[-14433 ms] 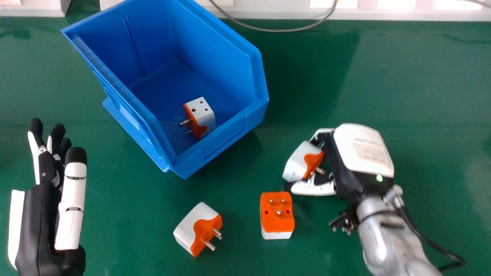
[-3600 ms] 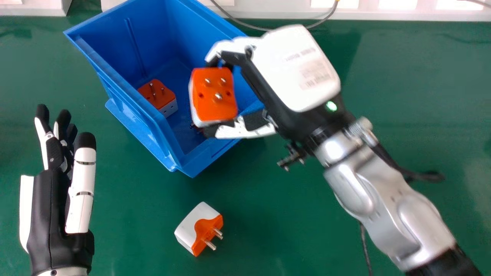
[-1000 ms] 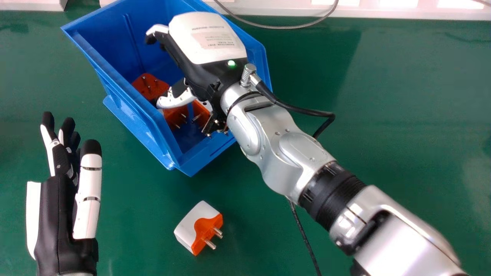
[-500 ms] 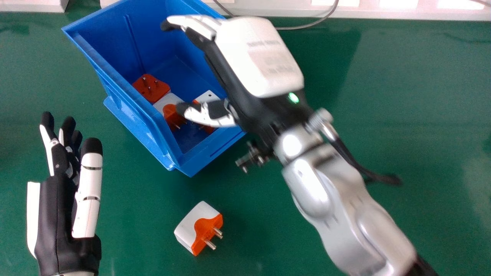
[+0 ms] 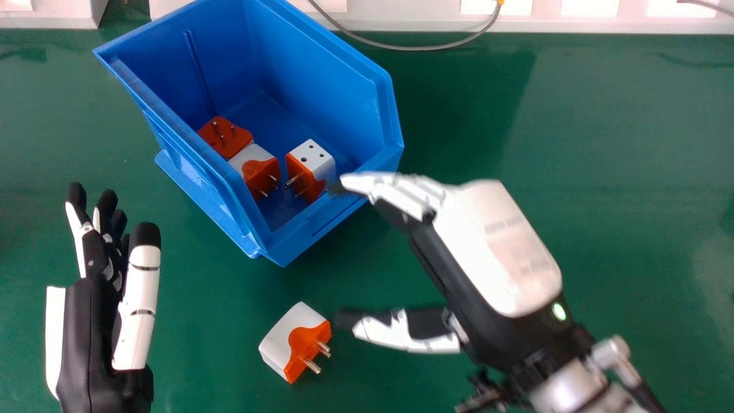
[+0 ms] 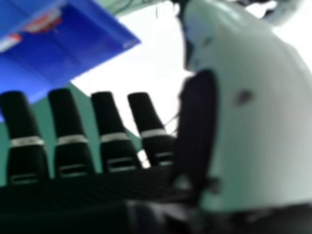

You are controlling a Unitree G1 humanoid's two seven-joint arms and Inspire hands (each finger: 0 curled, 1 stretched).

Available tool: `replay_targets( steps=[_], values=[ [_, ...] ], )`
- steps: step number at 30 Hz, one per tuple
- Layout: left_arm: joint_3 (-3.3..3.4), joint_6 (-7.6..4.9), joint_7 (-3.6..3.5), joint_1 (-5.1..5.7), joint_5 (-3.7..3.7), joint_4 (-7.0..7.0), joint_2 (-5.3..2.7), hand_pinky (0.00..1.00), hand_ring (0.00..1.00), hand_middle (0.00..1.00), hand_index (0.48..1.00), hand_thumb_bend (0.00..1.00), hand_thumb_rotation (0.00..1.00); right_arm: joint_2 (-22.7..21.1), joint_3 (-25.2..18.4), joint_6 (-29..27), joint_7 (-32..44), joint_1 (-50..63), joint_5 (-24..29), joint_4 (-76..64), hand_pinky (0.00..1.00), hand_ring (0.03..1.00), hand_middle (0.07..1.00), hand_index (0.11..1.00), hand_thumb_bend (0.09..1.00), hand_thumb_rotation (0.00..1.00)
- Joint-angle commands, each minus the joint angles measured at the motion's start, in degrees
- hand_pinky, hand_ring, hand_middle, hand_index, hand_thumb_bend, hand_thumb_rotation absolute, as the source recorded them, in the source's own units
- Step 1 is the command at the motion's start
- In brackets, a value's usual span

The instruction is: Pick all objects and put in blue box

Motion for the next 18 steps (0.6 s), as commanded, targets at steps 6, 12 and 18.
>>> replay_targets(
  steps=[6, 12, 18],
  values=[
    [0.04, -1.86, 0.11, -0.34, 1.86, 0.19, 1.05, 1.00, 1.00, 1.00, 1.000, 0.56, 0.82, -0.96, -1.44, -7.21, -3.17, 2.28, 0.06, 5.87, 0.51, 0.635, 0.691, 0.694, 0.525, 0.49],
    [0.20, -1.89, 0.50, -0.56, 2.10, 0.14, 1.17, 1.00, 1.00, 1.00, 1.000, 0.54, 0.84, -0.49, 0.12, -9.73, -2.10, -0.32, -1.50, 11.49, 0.53, 0.652, 0.709, 0.707, 0.544, 0.53],
    [0.29, -1.73, 0.81, -0.55, 2.42, -0.24, 1.22, 1.00, 1.00, 1.00, 1.000, 0.53, 0.84, 0.71, 2.07, -9.98, 1.58, -5.11, -2.06, 14.32, 0.54, 0.667, 0.723, 0.714, 0.553, 0.54]
  ],
)
